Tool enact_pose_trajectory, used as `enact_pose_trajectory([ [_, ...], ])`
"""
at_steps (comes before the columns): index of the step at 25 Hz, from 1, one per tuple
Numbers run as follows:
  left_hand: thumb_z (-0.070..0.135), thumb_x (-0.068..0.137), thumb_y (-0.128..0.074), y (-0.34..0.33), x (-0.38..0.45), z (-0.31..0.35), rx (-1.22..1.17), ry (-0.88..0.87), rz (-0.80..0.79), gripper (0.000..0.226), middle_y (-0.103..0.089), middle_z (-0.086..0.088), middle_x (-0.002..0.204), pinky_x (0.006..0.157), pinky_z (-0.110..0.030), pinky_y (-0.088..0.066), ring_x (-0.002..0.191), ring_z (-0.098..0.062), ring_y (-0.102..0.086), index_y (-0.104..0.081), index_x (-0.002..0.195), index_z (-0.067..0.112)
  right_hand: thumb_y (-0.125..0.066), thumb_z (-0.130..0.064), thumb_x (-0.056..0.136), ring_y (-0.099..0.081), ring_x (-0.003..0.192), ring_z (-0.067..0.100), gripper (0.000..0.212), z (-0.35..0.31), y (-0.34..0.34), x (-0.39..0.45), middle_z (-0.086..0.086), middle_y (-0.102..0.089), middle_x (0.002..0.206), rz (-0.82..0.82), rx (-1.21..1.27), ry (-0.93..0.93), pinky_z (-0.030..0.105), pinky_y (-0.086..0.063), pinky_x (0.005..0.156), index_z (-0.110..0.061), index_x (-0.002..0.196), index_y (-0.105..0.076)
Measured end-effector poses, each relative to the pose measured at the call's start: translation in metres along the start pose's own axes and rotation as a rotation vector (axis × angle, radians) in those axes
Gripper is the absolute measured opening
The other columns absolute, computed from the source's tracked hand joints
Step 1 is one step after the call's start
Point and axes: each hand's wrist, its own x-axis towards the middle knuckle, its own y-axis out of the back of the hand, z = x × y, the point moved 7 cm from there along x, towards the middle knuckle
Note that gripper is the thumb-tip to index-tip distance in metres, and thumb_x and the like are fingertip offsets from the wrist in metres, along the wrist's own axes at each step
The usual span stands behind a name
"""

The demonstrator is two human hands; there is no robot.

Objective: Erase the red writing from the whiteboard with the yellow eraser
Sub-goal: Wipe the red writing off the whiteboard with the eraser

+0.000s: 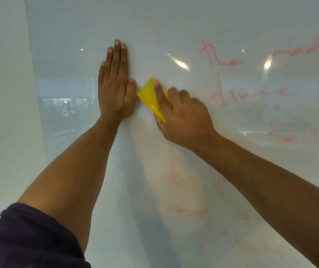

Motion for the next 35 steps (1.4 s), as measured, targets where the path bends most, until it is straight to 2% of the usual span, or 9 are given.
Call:
enact_pose_trajectory([
  [2,0.031,0.096,-0.033,-0.002,0.005,0.013,-0.004,-0.055,-0.026,0.077,-0.019,-0.013,0.177,0.133,-0.042,-0.011,0.165,-0.027,-0.014,-0.021,0.168,0.005,-0.050,-0.045,0.096,-0.059,0.075,0.030,0.064,0.006,0.003,-0.014,0.013,-0.064,0.100,-0.008,0.051,0.115,0.034,-0.035,0.049,-0.005,0.145,-0.052],
  [6,0.036,0.103,-0.030,-0.009,0.015,0.036,0.047,-0.108,-0.029,0.072,-0.018,-0.011,0.177,0.133,-0.044,-0.010,0.165,-0.026,-0.014,-0.020,0.169,0.008,-0.049,-0.049,0.096,-0.062,0.084,0.034,0.068,0.093,0.002,0.031,0.019,-0.064,0.111,-0.010,-0.019,-0.283,0.032,-0.036,0.048,-0.007,0.148,-0.048],
  [10,0.033,0.104,-0.032,-0.012,0.017,0.036,0.055,-0.091,-0.026,0.071,-0.017,-0.011,0.177,0.133,-0.044,-0.009,0.165,-0.027,-0.013,-0.019,0.169,0.007,-0.048,-0.048,0.098,-0.059,0.081,0.035,0.066,0.074,0.001,-0.001,0.019,-0.062,0.107,-0.023,0.027,0.067,0.033,-0.045,0.046,-0.005,0.149,-0.047],
  [15,0.026,0.105,-0.036,-0.017,0.019,0.053,0.043,-0.047,0.036,0.069,-0.020,-0.014,0.176,0.133,-0.043,-0.012,0.164,-0.029,-0.016,-0.021,0.168,0.002,-0.046,-0.049,0.098,-0.060,0.091,0.039,0.070,0.127,0.002,0.025,0.023,-0.060,0.118,-0.046,0.006,-0.317,0.033,-0.030,0.052,-0.006,0.153,-0.040],
  [18,0.028,0.104,-0.032,-0.019,0.020,0.061,0.038,-0.046,0.051,0.070,-0.021,-0.015,0.176,0.133,-0.043,-0.012,0.164,-0.029,-0.017,-0.022,0.167,0.002,-0.052,-0.048,0.096,-0.060,0.082,0.035,0.067,0.093,0.000,-0.005,0.018,-0.063,0.107,-0.027,0.053,0.020,0.030,-0.042,0.045,-0.007,0.149,-0.048],
  [22,0.028,0.102,-0.030,-0.020,0.020,0.068,0.038,-0.006,0.065,0.072,-0.020,-0.017,0.175,0.134,-0.046,-0.011,0.164,-0.030,-0.017,-0.021,0.167,0.000,-0.049,-0.051,0.097,-0.060,0.088,0.036,0.068,0.133,0.008,0.002,0.020,-0.061,0.113,-0.011,0.082,-0.409,0.032,-0.036,0.049,-0.009,0.151,-0.045],
  [26,0.029,0.103,-0.029,-0.026,0.019,0.086,0.040,-0.061,0.061,0.070,-0.022,-0.016,0.175,0.133,-0.043,-0.013,0.163,-0.029,-0.019,-0.023,0.167,0.001,-0.050,-0.050,0.098,-0.059,0.081,0.036,0.067,0.099,0.002,-0.013,0.019,-0.062,0.106,-0.034,0.066,-0.034,0.034,-0.045,0.048,-0.007,0.149,-0.048],
  [30,0.026,0.102,-0.031,-0.029,0.018,0.092,0.057,-0.063,0.051,0.070,-0.021,-0.017,0.175,0.134,-0.045,-0.012,0.164,-0.030,-0.017,-0.022,0.167,0.001,-0.046,-0.050,0.099,-0.061,0.090,0.037,0.068,0.153,0.008,0.007,0.022,-0.061,0.116,-0.005,0.023,-0.474,0.033,-0.037,0.052,-0.007,0.151,-0.045],
  [35,0.029,0.103,-0.029,-0.031,0.017,0.097,0.100,-0.074,0.053,0.071,-0.019,-0.016,0.176,0.134,-0.049,-0.013,0.164,-0.033,-0.015,-0.020,0.168,0.002,-0.050,-0.049,0.099,-0.059,0.082,0.038,0.065,0.144,0.006,-0.016,0.020,-0.062,0.105,-0.016,0.050,-0.063,0.035,-0.044,0.049,-0.008,0.149,-0.047],
])
